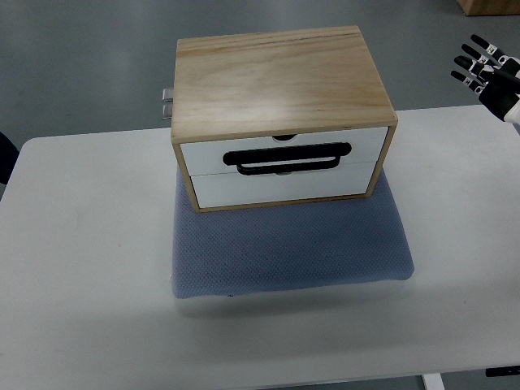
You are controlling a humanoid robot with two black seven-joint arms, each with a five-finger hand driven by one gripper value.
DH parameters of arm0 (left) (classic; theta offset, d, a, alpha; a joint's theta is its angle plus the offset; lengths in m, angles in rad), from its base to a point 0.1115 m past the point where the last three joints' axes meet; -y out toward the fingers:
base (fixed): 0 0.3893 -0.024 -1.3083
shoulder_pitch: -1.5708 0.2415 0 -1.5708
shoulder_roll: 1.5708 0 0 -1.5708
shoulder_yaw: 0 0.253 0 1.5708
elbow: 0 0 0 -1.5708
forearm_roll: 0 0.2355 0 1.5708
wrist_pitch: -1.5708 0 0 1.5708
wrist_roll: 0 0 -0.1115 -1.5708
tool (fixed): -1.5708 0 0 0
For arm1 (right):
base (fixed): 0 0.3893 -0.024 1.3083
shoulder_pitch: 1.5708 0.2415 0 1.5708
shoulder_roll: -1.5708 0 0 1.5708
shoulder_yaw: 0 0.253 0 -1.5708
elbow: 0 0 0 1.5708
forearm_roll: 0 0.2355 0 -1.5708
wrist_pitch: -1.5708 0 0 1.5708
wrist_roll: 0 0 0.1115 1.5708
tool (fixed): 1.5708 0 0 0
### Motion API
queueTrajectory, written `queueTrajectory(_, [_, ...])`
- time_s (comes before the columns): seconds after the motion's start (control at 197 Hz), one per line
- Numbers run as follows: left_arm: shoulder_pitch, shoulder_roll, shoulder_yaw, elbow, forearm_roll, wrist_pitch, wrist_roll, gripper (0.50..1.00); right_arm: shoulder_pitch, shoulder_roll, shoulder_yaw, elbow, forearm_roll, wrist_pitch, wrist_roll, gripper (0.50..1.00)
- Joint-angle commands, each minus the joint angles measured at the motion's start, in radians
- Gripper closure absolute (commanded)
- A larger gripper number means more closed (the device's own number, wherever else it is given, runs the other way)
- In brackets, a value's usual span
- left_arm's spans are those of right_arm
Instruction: Open wood drawer with right hand
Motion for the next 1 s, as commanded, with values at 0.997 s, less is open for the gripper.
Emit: queueTrajectory(0.997, [0.001,0.0,-0.001,0.01,0.0,0.0,0.001,0.5,-0.06,0.041,-0.006,0.001,-0.015,0.03,-0.002,0.556])
